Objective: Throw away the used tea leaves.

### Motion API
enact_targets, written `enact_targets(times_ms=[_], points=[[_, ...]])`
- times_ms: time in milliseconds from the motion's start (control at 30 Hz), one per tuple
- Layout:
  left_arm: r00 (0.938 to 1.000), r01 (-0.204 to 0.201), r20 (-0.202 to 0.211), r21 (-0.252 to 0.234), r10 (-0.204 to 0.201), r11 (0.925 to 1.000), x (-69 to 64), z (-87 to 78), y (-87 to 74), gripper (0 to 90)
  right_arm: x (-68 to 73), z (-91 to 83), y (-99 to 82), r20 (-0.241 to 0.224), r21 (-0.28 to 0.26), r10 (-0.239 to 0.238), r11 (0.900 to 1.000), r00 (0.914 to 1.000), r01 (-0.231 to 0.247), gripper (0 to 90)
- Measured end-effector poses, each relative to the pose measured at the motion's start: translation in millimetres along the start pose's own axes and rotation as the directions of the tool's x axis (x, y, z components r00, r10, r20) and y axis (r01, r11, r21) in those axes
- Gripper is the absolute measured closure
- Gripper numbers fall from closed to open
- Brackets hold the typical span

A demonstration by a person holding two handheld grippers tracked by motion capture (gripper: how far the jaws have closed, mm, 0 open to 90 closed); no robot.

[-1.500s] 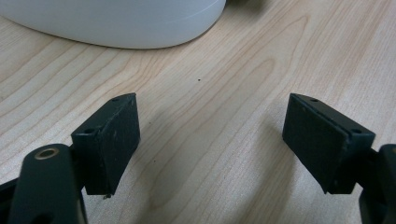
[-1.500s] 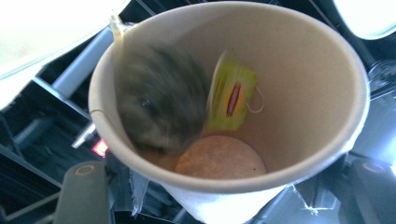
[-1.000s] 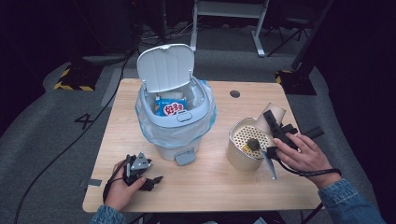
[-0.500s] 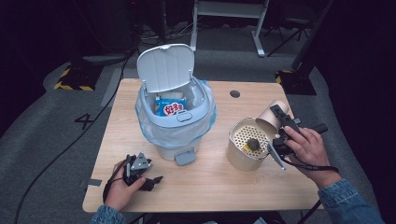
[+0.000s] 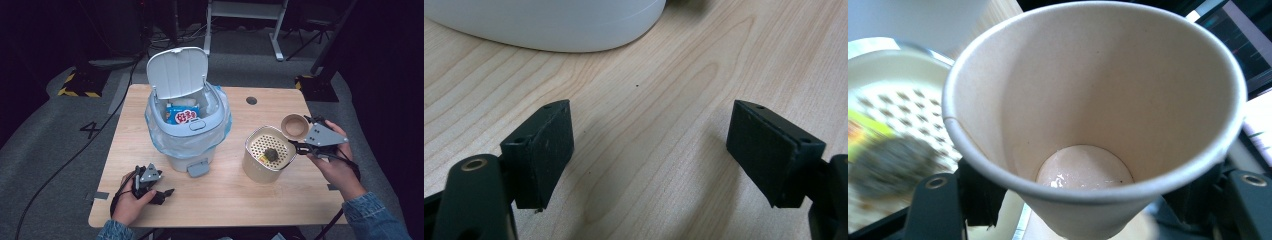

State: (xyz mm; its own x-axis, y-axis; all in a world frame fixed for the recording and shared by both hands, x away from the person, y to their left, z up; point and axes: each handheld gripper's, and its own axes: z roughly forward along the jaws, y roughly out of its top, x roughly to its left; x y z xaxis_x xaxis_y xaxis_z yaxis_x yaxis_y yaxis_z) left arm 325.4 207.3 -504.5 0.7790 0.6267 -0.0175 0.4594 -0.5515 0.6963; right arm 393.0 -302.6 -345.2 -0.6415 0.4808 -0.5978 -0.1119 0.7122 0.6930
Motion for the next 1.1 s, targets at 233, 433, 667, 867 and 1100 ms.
enact_targets(times_ms=[233,433,667,867,1100], points=[[1.0000,0.000,0.000,0.000,0.000,1.0000,0.1,0.0,0.0,19.3,-14.0,-2.9,-15.3,-0.212,-0.016,0.337,0.9374,0.9173,-0.348,30.1],[1.0000,0.000,0.001,0.001,0.000,1.0000,0.1,0.0,0.0,19.3,-16.9,-2.4,-22.2,-0.322,0.014,0.437,0.8891,0.8397,-0.457,30.4],[1.0000,0.000,0.002,0.001,0.000,1.0000,0.2,-0.1,0.0,19.3,-17.3,-0.6,-22.0,-0.435,0.050,0.461,0.8699,0.7735,-0.491,30.3],[1.0000,0.000,0.002,0.001,0.000,1.0000,0.2,0.0,0.0,19.2,-18.8,1.0,-20.4,-0.452,0.062,0.457,0.8727,0.7659,-0.484,30.2],[1.0000,0.000,0.002,0.001,0.000,1.0000,0.2,0.0,0.0,19.3,-23.8,5.3,-14.2,-0.433,0.066,0.466,0.8703,0.7720,-0.488,29.9]])
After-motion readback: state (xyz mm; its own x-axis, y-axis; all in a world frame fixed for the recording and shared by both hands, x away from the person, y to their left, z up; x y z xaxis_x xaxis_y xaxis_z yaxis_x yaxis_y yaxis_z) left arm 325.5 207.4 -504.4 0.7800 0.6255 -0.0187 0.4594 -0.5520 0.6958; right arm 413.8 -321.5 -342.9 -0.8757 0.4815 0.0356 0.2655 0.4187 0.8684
